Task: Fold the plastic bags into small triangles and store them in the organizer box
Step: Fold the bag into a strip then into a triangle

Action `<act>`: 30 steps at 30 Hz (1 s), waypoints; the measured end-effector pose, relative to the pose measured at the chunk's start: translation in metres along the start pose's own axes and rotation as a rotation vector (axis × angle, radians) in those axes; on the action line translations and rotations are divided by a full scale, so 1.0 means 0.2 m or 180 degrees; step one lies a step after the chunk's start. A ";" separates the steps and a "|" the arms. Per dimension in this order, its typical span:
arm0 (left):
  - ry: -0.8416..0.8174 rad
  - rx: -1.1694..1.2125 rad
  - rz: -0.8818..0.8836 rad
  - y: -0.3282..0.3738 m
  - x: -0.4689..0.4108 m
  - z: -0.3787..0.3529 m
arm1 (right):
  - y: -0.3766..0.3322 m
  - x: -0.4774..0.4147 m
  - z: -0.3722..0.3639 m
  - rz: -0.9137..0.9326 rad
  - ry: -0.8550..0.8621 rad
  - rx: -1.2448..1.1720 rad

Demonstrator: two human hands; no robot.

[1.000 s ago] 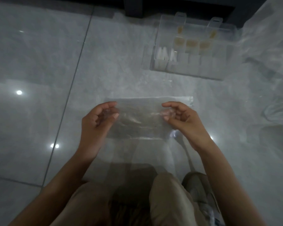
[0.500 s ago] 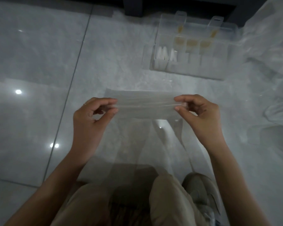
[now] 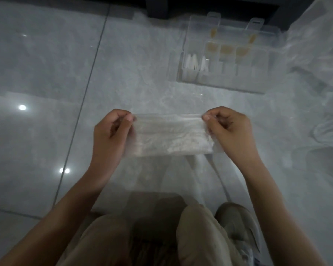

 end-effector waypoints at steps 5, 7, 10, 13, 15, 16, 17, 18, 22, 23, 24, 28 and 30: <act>0.0094 -0.0552 -0.0269 -0.11 -0.10 -0.09 | 0.11 -0.11 -0.09 -0.0089 -0.0332 0.1342; 0.0101 -0.0711 -0.0403 -0.16 -0.11 -0.10 | 0.15 -0.14 -0.12 -0.0087 -0.0303 0.1806; 0.0414 -0.1134 -0.0593 -0.17 -0.11 -0.06 | 0.10 -0.12 -0.13 0.0407 0.0154 0.2076; 0.0295 -0.1749 -0.1222 -0.11 -0.08 -0.10 | 0.01 -0.08 -0.18 0.0900 0.0474 0.1892; -0.0176 -0.2309 -0.1678 -0.13 -0.04 -0.22 | -0.04 -0.05 -0.30 0.1236 0.0189 0.1850; -0.0377 -0.2605 -0.1788 -0.16 -0.02 -0.28 | -0.05 -0.03 -0.38 0.1349 -0.0048 0.1874; -0.0515 -0.2849 -0.1825 -0.19 -0.01 -0.33 | -0.05 -0.01 -0.46 0.1400 -0.0313 0.1916; -0.0599 -0.3022 -0.1827 -0.22 0.00 -0.37 | -0.04 0.02 -0.53 0.1421 -0.0560 0.1972; -0.0713 -0.3318 -0.1826 -0.29 -0.01 -0.42 | 0.07 0.08 -0.67 0.1406 -0.1008 0.2478; -0.0717 -0.3364 -0.1823 -0.30 -0.01 -0.42 | 0.10 0.08 -0.66 0.1361 -0.1030 0.2611; -0.0710 -0.3409 -0.1823 -0.31 -0.01 -0.42 | 0.14 0.08 -0.64 0.1291 -0.1038 0.2719; -0.0622 -0.3525 -0.1820 -0.31 -0.02 -0.41 | 0.25 0.12 -0.46 0.0810 -0.0877 0.3033; -0.0595 -0.3523 -0.1774 -0.32 -0.02 -0.41 | 0.31 0.17 -0.33 0.0483 -0.0748 0.3053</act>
Point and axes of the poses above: each hand's wrist, its own x-axis away from the middle knuckle, its own z-axis out of the back of the hand, y = z × x, the point moved 8 cm from there along -x, towards the middle knuckle, and after that the axes turned 7 degrees about z, right-handed, at the moved point
